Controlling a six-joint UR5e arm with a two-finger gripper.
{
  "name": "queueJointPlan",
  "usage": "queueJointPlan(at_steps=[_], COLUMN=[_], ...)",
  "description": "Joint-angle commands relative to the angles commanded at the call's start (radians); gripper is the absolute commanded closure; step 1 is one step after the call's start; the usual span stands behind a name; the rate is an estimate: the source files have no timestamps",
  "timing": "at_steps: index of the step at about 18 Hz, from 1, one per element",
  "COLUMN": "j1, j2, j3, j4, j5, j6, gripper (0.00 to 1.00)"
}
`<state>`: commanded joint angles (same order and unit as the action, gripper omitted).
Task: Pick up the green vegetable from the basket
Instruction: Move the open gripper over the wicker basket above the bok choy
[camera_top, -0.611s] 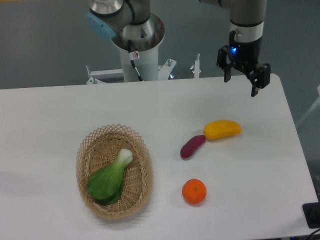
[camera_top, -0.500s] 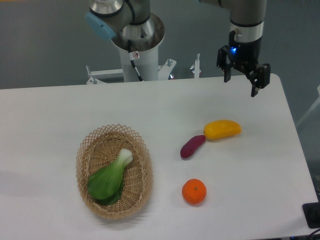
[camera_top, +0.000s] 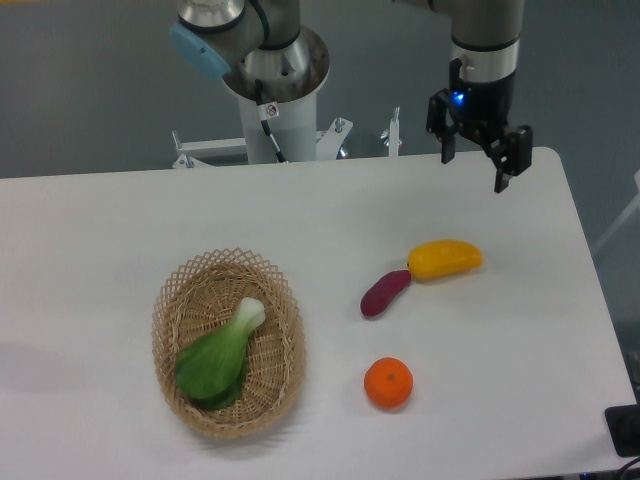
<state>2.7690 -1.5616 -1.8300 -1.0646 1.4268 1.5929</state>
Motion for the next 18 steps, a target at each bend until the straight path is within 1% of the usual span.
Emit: queueJointPlan(at_steps=[2, 3, 5, 6, 8, 9, 12, 13, 15, 17, 18], j1=[-0.031, -0.051, -0.106, -0.144, -0.187, -0.205, -0.285, -0.299, -0.351, -0.379, -0.408], j2=[-0.002, -0.002, -0.012, -0.018, -0.032, -0.04, -0.072, -0.087, -0.116, -0.147, -0.162], j3=[-0.008, -0.011, -0.009, -0.009, -0.011, -0.011, -0.02, -0.032, -0.041, -0.043, -0.043], j4=[0.008, 0.009, 0.009, 0.015, 0.049, 0.057, 0.063, 0.064, 0.067, 0.069, 0.069], j5=[-0.043, -0.043, -0.046, -0.046, -0.046, -0.046, -0.031, -0.026, -0.019, -0.017, -0.016], j6=[-0.155, -0.228, -0.371, -0.417, -0.464, -0.491, -0.592, -0.612, -0.619, -0.631, -0.63], gripper=[0.0, 0.0, 0.0, 0.0, 0.0, 0.0, 0.0, 0.0, 0.0, 0.0, 0.0])
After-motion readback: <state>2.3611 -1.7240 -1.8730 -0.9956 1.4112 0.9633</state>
